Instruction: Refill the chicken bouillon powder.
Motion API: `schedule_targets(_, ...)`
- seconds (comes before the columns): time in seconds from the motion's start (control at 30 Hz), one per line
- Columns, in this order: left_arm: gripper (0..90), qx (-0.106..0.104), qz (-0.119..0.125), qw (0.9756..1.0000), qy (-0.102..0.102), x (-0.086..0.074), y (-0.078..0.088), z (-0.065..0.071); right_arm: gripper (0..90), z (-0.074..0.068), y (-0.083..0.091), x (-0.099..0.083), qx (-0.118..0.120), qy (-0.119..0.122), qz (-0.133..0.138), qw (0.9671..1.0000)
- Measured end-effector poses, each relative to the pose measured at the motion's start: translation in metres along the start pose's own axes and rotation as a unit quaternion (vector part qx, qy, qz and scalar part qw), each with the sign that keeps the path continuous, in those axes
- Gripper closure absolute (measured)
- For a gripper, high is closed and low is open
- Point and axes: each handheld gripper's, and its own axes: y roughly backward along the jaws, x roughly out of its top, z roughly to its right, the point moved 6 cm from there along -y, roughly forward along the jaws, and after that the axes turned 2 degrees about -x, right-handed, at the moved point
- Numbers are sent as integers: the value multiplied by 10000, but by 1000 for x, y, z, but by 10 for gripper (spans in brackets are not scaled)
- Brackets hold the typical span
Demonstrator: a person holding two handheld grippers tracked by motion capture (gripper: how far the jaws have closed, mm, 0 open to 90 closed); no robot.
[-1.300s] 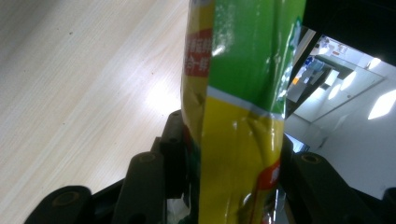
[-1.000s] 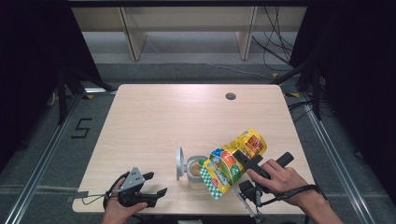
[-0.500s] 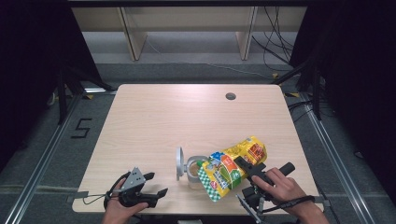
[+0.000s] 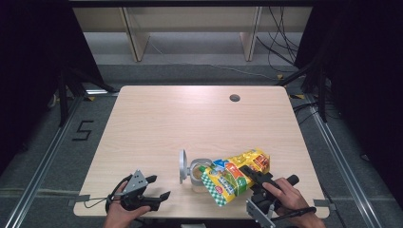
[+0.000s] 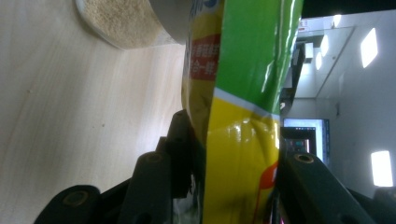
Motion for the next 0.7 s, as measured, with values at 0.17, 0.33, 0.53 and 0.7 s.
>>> schedule_targets(0.17,215,-2,27,10000,-11,1,1,0,669,-1,-3,-1,76,-228,213,9995)
schedule_targets(0.33,215,0,1,10000,-33,1,3,-1,673,-3,-4,-5,170,-782,363,9961)
schedule_targets(0.53,215,-6,18,10000,-20,1,3,0,680,0,-4,-15,133,-1328,578,9894)
schedule_targets(0.7,215,5,-8,10000,97,0,2,0,688,-7,0,-17,330,-1976,711,9771)
